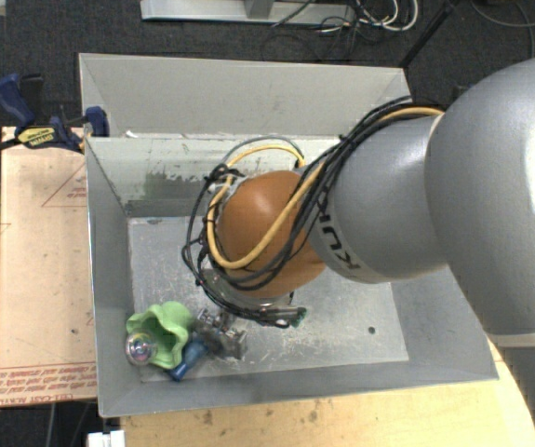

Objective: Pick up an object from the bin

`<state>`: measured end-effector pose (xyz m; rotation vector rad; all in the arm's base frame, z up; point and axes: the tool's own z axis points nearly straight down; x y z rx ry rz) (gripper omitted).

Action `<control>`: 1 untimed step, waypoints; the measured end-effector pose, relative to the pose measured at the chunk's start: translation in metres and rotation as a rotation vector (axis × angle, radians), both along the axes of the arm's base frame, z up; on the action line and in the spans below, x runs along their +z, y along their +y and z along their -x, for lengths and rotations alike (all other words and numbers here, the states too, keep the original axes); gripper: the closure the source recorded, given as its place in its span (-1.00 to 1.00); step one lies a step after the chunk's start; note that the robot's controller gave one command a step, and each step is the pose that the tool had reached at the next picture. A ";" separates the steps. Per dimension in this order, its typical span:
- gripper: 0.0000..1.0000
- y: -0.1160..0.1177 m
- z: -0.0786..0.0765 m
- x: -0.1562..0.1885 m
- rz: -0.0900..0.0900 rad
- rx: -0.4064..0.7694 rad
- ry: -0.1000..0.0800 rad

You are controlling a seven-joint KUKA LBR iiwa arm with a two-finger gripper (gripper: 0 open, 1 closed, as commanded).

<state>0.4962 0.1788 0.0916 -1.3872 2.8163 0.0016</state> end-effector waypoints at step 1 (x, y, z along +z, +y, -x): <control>-1.00 -0.007 -0.001 0.000 0.013 -0.008 0.006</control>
Offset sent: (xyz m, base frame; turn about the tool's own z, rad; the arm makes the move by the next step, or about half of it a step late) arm 0.0000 0.0000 0.0000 0.0000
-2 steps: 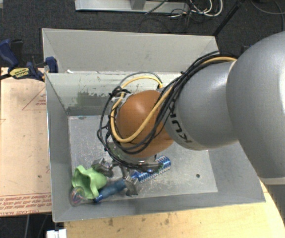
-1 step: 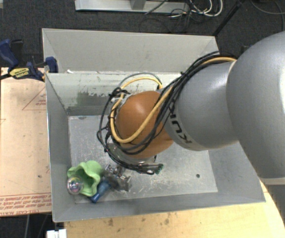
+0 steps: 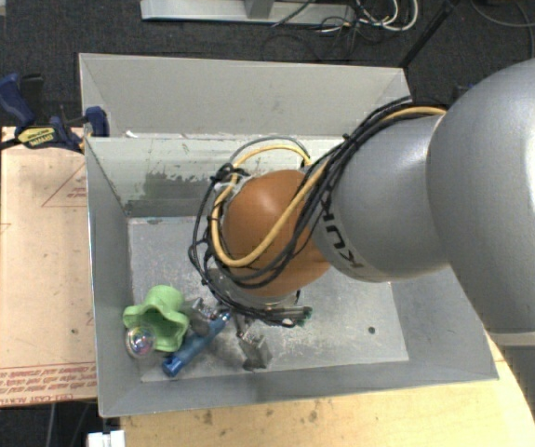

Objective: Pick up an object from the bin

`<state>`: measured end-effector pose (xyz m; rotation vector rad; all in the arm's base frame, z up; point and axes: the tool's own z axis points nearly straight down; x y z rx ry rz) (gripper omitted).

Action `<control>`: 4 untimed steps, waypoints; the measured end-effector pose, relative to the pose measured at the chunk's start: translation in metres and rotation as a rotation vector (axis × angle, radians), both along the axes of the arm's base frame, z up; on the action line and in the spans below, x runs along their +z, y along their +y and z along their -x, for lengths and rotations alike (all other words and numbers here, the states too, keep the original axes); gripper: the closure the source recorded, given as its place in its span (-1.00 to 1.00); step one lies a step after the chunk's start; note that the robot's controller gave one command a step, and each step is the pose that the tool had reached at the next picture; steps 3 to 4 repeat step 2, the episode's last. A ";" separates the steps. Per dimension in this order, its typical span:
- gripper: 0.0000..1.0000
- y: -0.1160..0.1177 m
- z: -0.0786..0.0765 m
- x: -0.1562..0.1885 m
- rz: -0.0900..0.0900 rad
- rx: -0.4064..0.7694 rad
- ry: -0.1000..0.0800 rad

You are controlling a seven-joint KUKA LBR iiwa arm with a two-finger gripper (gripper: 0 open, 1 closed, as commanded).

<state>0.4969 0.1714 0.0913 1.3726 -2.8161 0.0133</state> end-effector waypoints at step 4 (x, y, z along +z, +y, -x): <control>1.00 0.064 -0.010 -0.012 -0.019 0.106 -0.018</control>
Offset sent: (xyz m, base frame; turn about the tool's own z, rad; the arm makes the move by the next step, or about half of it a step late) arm 0.0056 0.0622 -0.0141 -0.1114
